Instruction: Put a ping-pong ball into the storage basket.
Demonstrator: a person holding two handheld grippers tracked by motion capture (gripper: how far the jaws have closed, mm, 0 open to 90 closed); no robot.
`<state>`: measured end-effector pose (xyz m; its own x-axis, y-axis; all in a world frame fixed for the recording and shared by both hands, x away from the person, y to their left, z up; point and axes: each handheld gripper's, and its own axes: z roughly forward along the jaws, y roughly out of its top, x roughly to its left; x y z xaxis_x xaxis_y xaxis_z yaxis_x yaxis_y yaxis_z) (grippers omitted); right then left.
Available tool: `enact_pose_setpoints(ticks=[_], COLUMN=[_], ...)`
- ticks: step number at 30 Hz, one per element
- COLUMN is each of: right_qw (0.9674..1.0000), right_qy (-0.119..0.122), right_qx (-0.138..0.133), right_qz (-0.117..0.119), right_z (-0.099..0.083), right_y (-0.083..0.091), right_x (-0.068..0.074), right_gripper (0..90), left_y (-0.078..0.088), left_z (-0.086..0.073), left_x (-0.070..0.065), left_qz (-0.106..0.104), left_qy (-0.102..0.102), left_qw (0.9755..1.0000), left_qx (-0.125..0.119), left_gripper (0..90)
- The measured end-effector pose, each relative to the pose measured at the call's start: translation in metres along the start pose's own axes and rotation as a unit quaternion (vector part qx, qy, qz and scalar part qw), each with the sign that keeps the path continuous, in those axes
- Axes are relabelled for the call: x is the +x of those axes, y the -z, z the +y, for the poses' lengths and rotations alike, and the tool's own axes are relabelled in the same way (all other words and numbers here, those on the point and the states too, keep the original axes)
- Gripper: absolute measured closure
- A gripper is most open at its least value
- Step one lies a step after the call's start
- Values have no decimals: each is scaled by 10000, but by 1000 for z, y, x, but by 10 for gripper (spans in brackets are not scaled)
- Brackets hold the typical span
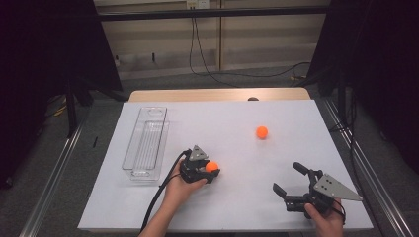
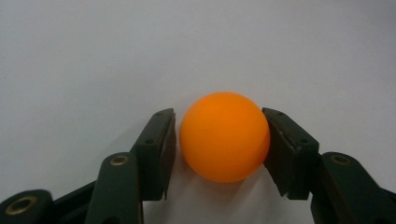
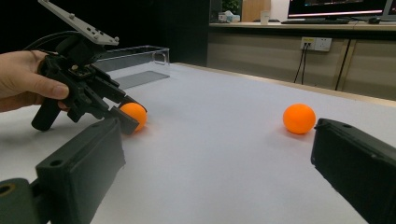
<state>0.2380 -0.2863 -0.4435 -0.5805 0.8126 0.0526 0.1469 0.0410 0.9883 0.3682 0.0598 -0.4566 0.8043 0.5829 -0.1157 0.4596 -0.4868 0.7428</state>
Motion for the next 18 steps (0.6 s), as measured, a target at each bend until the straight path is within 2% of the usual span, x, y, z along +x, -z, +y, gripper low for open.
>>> enact_pose_setpoints(ticks=[18], right_qw=[10000], right_qy=[1], right_qx=[1], right_qz=[4], right_z=[0], right_y=[0], right_x=[0], right_gripper=[21], left_y=[1], left_z=[0], left_x=[1], left_qz=[-1], left_qy=[39], left_qw=[10000], left_qx=[0], left_gripper=[489])
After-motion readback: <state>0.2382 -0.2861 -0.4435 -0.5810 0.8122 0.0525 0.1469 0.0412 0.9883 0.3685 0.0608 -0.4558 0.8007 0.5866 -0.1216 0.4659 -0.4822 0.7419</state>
